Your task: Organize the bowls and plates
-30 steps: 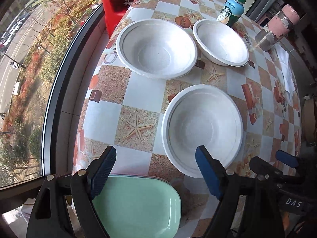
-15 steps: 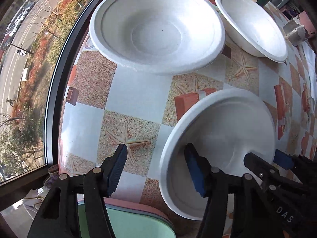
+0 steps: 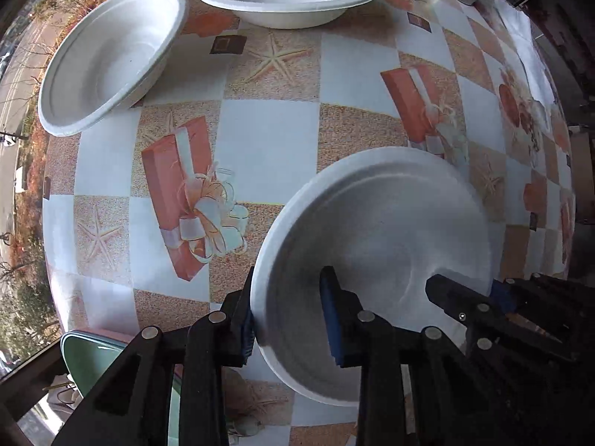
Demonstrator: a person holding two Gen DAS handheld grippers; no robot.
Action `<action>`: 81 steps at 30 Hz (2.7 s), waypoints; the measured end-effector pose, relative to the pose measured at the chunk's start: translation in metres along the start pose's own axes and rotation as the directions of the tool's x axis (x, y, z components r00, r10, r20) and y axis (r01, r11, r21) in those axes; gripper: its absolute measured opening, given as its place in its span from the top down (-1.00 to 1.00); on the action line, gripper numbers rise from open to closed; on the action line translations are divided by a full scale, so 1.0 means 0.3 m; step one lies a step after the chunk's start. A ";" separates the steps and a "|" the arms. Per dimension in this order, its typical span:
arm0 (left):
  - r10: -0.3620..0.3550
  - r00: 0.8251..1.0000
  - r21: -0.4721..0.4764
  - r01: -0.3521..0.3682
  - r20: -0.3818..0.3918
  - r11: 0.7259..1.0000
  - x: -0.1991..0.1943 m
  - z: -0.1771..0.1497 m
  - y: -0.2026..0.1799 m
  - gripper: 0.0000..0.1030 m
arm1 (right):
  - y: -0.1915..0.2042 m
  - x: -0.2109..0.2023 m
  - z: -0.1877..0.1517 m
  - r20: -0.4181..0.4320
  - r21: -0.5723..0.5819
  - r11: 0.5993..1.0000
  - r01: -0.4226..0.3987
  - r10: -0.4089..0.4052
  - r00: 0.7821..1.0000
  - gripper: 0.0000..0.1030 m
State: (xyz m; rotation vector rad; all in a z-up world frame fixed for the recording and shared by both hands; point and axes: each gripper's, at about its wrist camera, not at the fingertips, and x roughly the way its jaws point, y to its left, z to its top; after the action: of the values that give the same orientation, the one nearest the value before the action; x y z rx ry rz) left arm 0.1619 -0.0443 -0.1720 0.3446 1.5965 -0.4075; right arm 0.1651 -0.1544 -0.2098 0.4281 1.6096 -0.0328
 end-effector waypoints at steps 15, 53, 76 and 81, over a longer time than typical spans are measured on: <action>-0.013 0.996 0.451 0.051 -0.085 0.891 0.087 -0.270 -0.517 0.16 | -0.466 -0.063 -0.430 -0.038 0.309 0.946 0.103 -0.096 0.995 0.68; -0.139 0.989 0.234 0.125 0.045 0.964 -0.186 -0.140 -0.135 -0.99 | -0.365 -0.462 -0.290 0.094 0.346 0.931 0.114 -0.155 0.983 -1.00; 0.015 0.979 -0.052 -0.005 0.201 0.999 -0.259 0.219 0.192 -0.99 | -0.143 -0.400 -0.018 0.166 0.219 0.976 0.007 -0.044 0.985 -1.00; 0.085 0.967 -0.078 -0.068 0.239 0.995 -0.241 0.355 0.222 -0.99 | -0.106 -0.372 0.097 0.192 0.229 0.973 0.011 -0.056 0.980 -1.00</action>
State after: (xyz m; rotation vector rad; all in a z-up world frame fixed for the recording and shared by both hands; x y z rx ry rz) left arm 0.2917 -0.0322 -0.1084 0.2906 1.3506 -0.3214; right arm 0.1862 -0.2201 -0.1120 0.5567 1.4214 -0.2793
